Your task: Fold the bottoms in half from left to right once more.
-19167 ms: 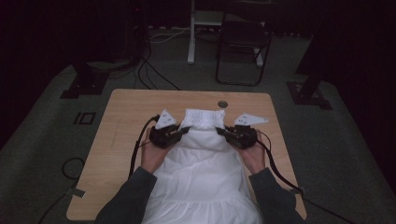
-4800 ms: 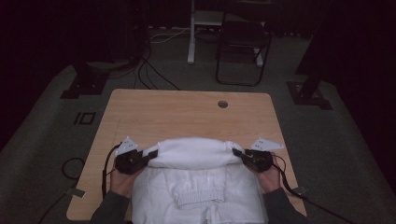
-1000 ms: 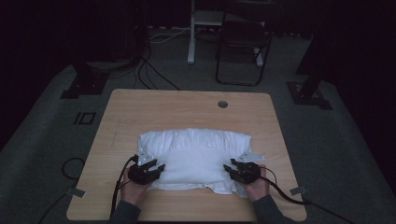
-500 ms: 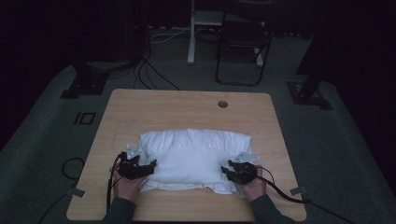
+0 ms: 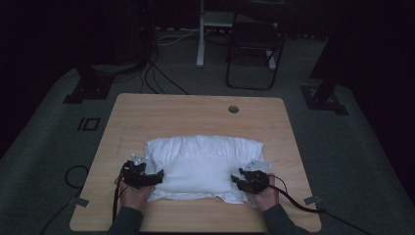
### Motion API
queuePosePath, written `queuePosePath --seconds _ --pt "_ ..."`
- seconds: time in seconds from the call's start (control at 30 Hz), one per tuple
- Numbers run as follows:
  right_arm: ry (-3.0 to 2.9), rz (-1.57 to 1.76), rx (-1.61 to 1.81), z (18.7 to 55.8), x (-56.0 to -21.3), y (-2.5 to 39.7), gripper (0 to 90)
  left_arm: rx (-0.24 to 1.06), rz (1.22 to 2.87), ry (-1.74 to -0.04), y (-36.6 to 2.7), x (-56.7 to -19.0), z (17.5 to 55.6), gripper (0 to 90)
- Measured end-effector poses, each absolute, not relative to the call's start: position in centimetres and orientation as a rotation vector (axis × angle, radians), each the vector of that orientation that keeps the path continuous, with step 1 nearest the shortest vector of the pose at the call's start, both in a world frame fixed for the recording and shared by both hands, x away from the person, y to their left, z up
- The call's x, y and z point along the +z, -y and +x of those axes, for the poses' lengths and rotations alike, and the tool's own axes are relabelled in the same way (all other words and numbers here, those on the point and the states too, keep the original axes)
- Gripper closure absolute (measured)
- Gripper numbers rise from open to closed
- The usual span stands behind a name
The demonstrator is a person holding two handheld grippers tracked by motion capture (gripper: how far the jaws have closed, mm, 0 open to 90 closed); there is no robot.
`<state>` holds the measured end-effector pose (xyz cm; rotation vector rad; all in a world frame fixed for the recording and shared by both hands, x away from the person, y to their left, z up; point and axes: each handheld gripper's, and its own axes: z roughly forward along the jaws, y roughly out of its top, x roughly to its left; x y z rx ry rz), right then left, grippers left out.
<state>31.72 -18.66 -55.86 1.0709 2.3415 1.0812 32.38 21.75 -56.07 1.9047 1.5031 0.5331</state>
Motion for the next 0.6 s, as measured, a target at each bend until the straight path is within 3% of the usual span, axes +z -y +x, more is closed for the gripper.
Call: queuePosePath --seconds 0.07,0.2,0.27,0.5,0.6 --pt "-2.343 1.073 1.080 31.7 -55.8 18.6 51.6 0.530 1.913 -1.497 -21.5 -56.0 32.2 3.3" --pt "-2.347 1.053 1.082 31.6 -55.0 18.4 49.3 0.539 1.913 -1.475 -21.0 -55.9 31.9 16.6" --pt "-2.330 1.045 1.129 31.6 -54.0 18.3 48.9 0.546 1.920 -1.473 -20.9 -55.9 31.9 17.2" --pt "-2.312 0.943 1.226 32.4 -51.0 15.8 44.2 0.543 1.925 -1.428 -20.2 -55.7 31.4 44.6" --pt "-2.315 0.921 1.236 33.0 -50.7 14.3 43.0 0.493 1.908 -1.405 -20.2 -55.8 31.3 62.6"
